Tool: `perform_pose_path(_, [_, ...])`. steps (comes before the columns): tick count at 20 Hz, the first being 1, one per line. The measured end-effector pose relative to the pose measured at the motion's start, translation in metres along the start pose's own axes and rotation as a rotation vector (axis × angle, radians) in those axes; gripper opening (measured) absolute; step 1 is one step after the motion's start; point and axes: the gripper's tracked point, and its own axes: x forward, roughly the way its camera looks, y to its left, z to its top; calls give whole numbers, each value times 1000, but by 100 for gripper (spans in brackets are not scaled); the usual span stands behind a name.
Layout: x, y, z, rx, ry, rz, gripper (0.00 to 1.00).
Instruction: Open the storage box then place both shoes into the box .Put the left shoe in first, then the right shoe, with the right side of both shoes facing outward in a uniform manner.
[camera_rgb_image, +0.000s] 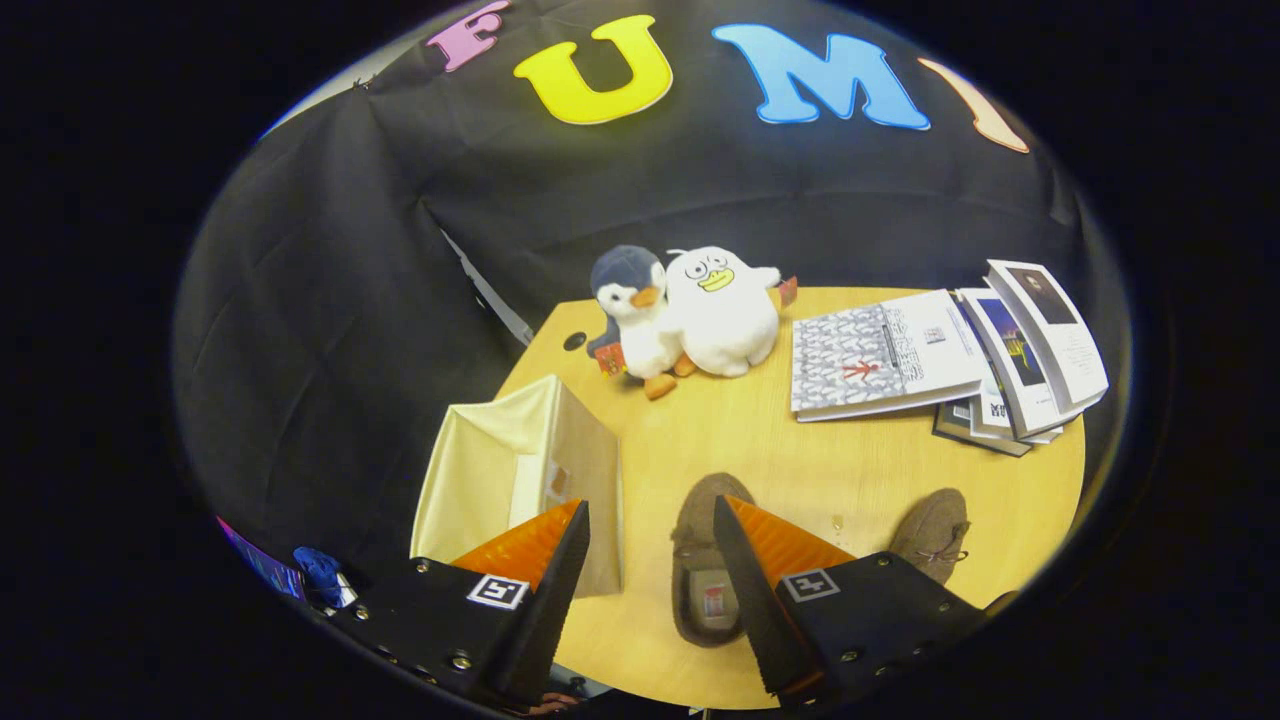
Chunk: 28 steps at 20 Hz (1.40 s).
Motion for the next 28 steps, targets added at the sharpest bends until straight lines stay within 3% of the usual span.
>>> perform_pose_path(15, [64, -70, -105, -18, 297, -100, 77])
perform_pose_path(22, [102, -85, -124, -46, 397, -127, 74])
perform_pose_path(24, [112, -93, -127, -29, 410, -152, 60])
perform_pose_path(25, [116, -85, -129, 10, 426, -111, 43])
perform_pose_path(26, [119, -83, -129, 41, 432, -105, 35])
perform_pose_path(27, [120, -82, -129, 46, 447, -98, 9])
perform_pose_path(28, [119, -84, -123, 63, 439, -100, 9])
